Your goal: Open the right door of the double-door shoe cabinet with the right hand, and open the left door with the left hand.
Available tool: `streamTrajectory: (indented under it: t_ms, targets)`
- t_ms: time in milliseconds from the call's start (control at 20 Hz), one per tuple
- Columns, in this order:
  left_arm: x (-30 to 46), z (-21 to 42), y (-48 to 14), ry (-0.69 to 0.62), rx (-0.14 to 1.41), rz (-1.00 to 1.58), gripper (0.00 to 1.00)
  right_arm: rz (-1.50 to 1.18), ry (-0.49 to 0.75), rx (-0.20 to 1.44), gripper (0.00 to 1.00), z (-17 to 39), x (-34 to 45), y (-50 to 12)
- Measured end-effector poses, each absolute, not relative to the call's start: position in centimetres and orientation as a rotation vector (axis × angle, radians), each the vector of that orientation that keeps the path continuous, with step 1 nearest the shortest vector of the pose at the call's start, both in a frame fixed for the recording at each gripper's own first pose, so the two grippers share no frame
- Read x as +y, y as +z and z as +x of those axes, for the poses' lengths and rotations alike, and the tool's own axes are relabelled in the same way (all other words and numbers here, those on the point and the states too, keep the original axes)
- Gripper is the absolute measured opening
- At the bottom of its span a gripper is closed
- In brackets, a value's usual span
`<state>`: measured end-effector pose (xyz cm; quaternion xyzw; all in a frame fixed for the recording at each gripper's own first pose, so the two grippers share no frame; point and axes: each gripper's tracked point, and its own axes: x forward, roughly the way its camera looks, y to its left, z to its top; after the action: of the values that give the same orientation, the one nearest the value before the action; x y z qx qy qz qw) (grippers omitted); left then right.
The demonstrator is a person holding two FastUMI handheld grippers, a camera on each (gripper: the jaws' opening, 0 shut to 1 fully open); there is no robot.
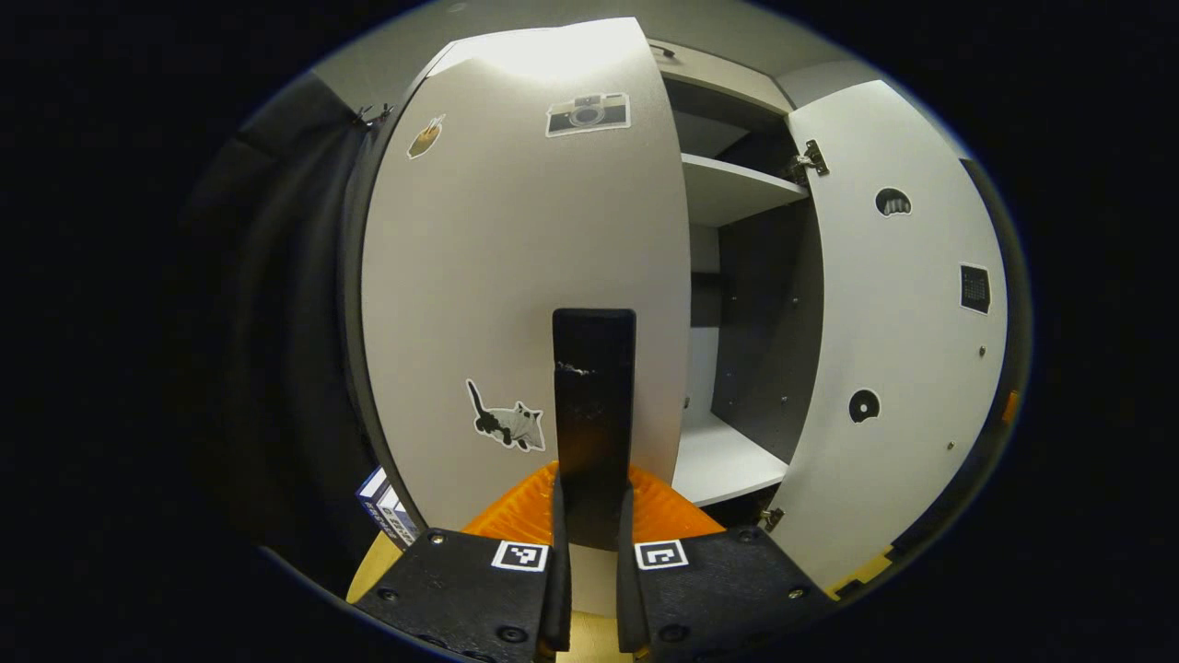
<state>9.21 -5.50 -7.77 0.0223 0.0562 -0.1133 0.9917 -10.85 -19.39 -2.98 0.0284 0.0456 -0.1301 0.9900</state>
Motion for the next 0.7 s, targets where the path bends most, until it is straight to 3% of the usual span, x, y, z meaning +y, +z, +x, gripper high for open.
streamTrajectory:
  t_ms: [700]
  targets:
    - [-4.2,7.7,-7.6,-0.21,0.123,0.047,0.2,-0.048,0.002,0.157,0.12,-6.3,-10.1,-6.3]
